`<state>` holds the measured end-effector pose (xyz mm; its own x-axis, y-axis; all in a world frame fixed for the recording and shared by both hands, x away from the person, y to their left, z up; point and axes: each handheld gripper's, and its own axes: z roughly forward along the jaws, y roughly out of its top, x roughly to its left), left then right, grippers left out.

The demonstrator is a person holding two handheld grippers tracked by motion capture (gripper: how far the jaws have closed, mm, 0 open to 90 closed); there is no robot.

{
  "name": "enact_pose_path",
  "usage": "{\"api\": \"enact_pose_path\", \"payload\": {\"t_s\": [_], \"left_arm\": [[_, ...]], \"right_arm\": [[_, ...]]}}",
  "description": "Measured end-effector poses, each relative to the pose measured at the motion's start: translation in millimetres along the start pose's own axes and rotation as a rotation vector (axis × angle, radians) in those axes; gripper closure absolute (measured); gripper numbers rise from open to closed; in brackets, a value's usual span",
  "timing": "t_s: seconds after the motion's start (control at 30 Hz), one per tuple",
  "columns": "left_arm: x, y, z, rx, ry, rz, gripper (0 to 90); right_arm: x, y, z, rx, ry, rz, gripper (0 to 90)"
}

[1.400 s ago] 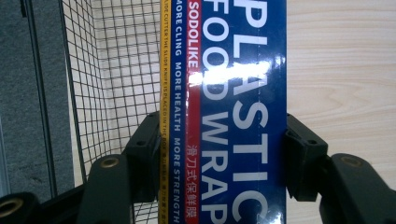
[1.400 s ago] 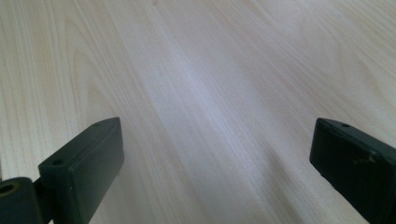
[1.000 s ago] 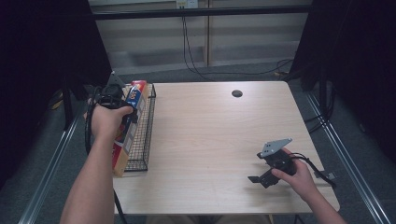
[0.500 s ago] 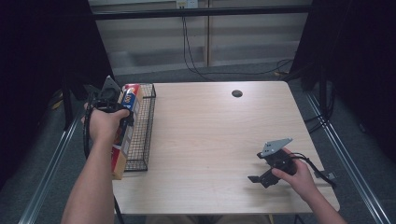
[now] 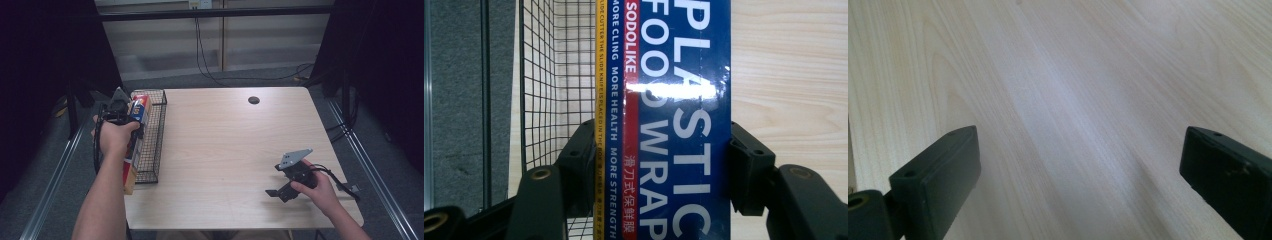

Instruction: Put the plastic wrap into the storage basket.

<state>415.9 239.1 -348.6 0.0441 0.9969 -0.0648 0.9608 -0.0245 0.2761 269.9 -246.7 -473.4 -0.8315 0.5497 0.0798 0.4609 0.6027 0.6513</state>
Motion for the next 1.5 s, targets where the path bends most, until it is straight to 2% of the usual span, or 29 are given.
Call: {"api": "enact_pose_path", "payload": {"t_s": [0.1, 0.13, 0.17, 0.27, 0.3, 0.33, 0.37, 0.43, 0.5, 0.6, 0.63, 0.67, 0.77, 0.93, 1.07, 1.13, 1.17, 1.23, 1.37, 1.47, 1.5], "left_arm": [[0.9, -0.4, 3.6, 0.0, -0.009, -0.007, 41.5], [2.7, -0.2, 4.5, -0.003, -0.003, 0.006, 41.5], [2.4, -0.4, 6.2, -0.003, -0.01, -0.016, 41.5], [5.3, -0.1, 10.0, 0.0, 0.004, -0.027, 41.5], [6.9, 0.1, 11.0, 0.005, 0.007, -0.019, 41.4], [7.0, 0.2, 12.5, 0.007, 0.007, -0.035, 41.4], [8.7, 0.5, 14.2, 0.004, 0.011, -0.029, 41.4], [9.8, 0.7, 17.3, 0.011, 0.008, -0.042, 41.4], [12.1, 1.2, 19.7, 0.017, 0.01, -0.03, 41.4], [13.2, 1.9, 23.2, 0.013, 0.013, -0.042, 41.4], [14.7, 2.4, 24.3, 0.016, 0.015, -0.027, 41.4], [14.0, 2.3, 25.4, 0.018, 0.01, -0.042, 41.4], [14.5, 3.2, 28.0, 0.023, 0.005, -0.05, 41.3], [15.5, 6.7, 31.0, 0.031, 0.016, -0.041, 41.3], [15.6, 9.4, 37.0, 0.041, 0.02, -0.049, 41.1], [16.6, 10.2, 38.9, 0.049, 0.018, -0.038, 41.1], [15.8, 10.2, 40.3, 0.049, 0.022, -0.05, 41.1], [16.4, 10.7, 42.2, 0.051, 0.021, -0.041, 41.0], [17.8, 11.2, 44.5, 0.058, 0.012, -0.047, 41.1], [18.2, 11.1, 45.8, 0.056, 0.019, -0.055, 41.1], [19.1, 11.3, 45.9, 0.058, 0.021, -0.046, 41.0]], "right_arm": [[0.1, -0.1, 0.9, -0.005, -0.002, -0.003, 2.7], [0.3, -0.1, 1.0, -0.003, -0.001, 0.002, 2.7], [0.4, -0.1, 1.2, 0.001, 0.001, 0.002, 2.8], [0.3, 0.0, 1.0, 0.0, -0.002, 0.005, 2.8], [0.1, 0.0, 1.1, -0.002, -0.001, 0.003, 2.8], [0.1, 0.0, 1.1, -0.001, 0.0, 0.004, 2.8], [0.1, 0.0, 1.2, -0.001, 0.0, 0.004, 2.8], [0.3, 0.0, 1.3, 0.0, 0.001, 0.006, 2.8], [0.3, 0.0, 1.7, 0.002, 0.005, 0.003, 2.8], [0.1, 0.0, 1.6, 0.002, 0.004, 0.005, 2.8], [0.1, 0.0, 1.5, 0.002, 0.004, 0.005, 2.8], [0.1, 0.0, 1.6, 0.002, 0.004, 0.005, 2.8], [0.4, -0.1, 1.7, 0.01, 0.007, 0.008, 2.8], [0.4, 0.0, 1.5, 0.011, 0.006, 0.01, 2.8], [0.3, -0.1, 1.7, 0.008, 0.007, 0.004, 2.8], [0.3, -0.2, 1.6, 0.005, 0.008, -0.001, 2.8], [0.4, -0.3, 1.5, 0.006, 0.008, -0.001, 2.8], [0.6, -0.4, 1.6, 0.009, 0.009, 0.0, 2.8], [0.6, -0.6, 1.8, 0.013, 0.007, -0.004, 2.8], [0.6, -0.7, 2.0, 0.014, 0.005, -0.003, 2.8], [0.7, -0.6, 2.5, 0.013, 0.007, -0.004, 2.8]]}}
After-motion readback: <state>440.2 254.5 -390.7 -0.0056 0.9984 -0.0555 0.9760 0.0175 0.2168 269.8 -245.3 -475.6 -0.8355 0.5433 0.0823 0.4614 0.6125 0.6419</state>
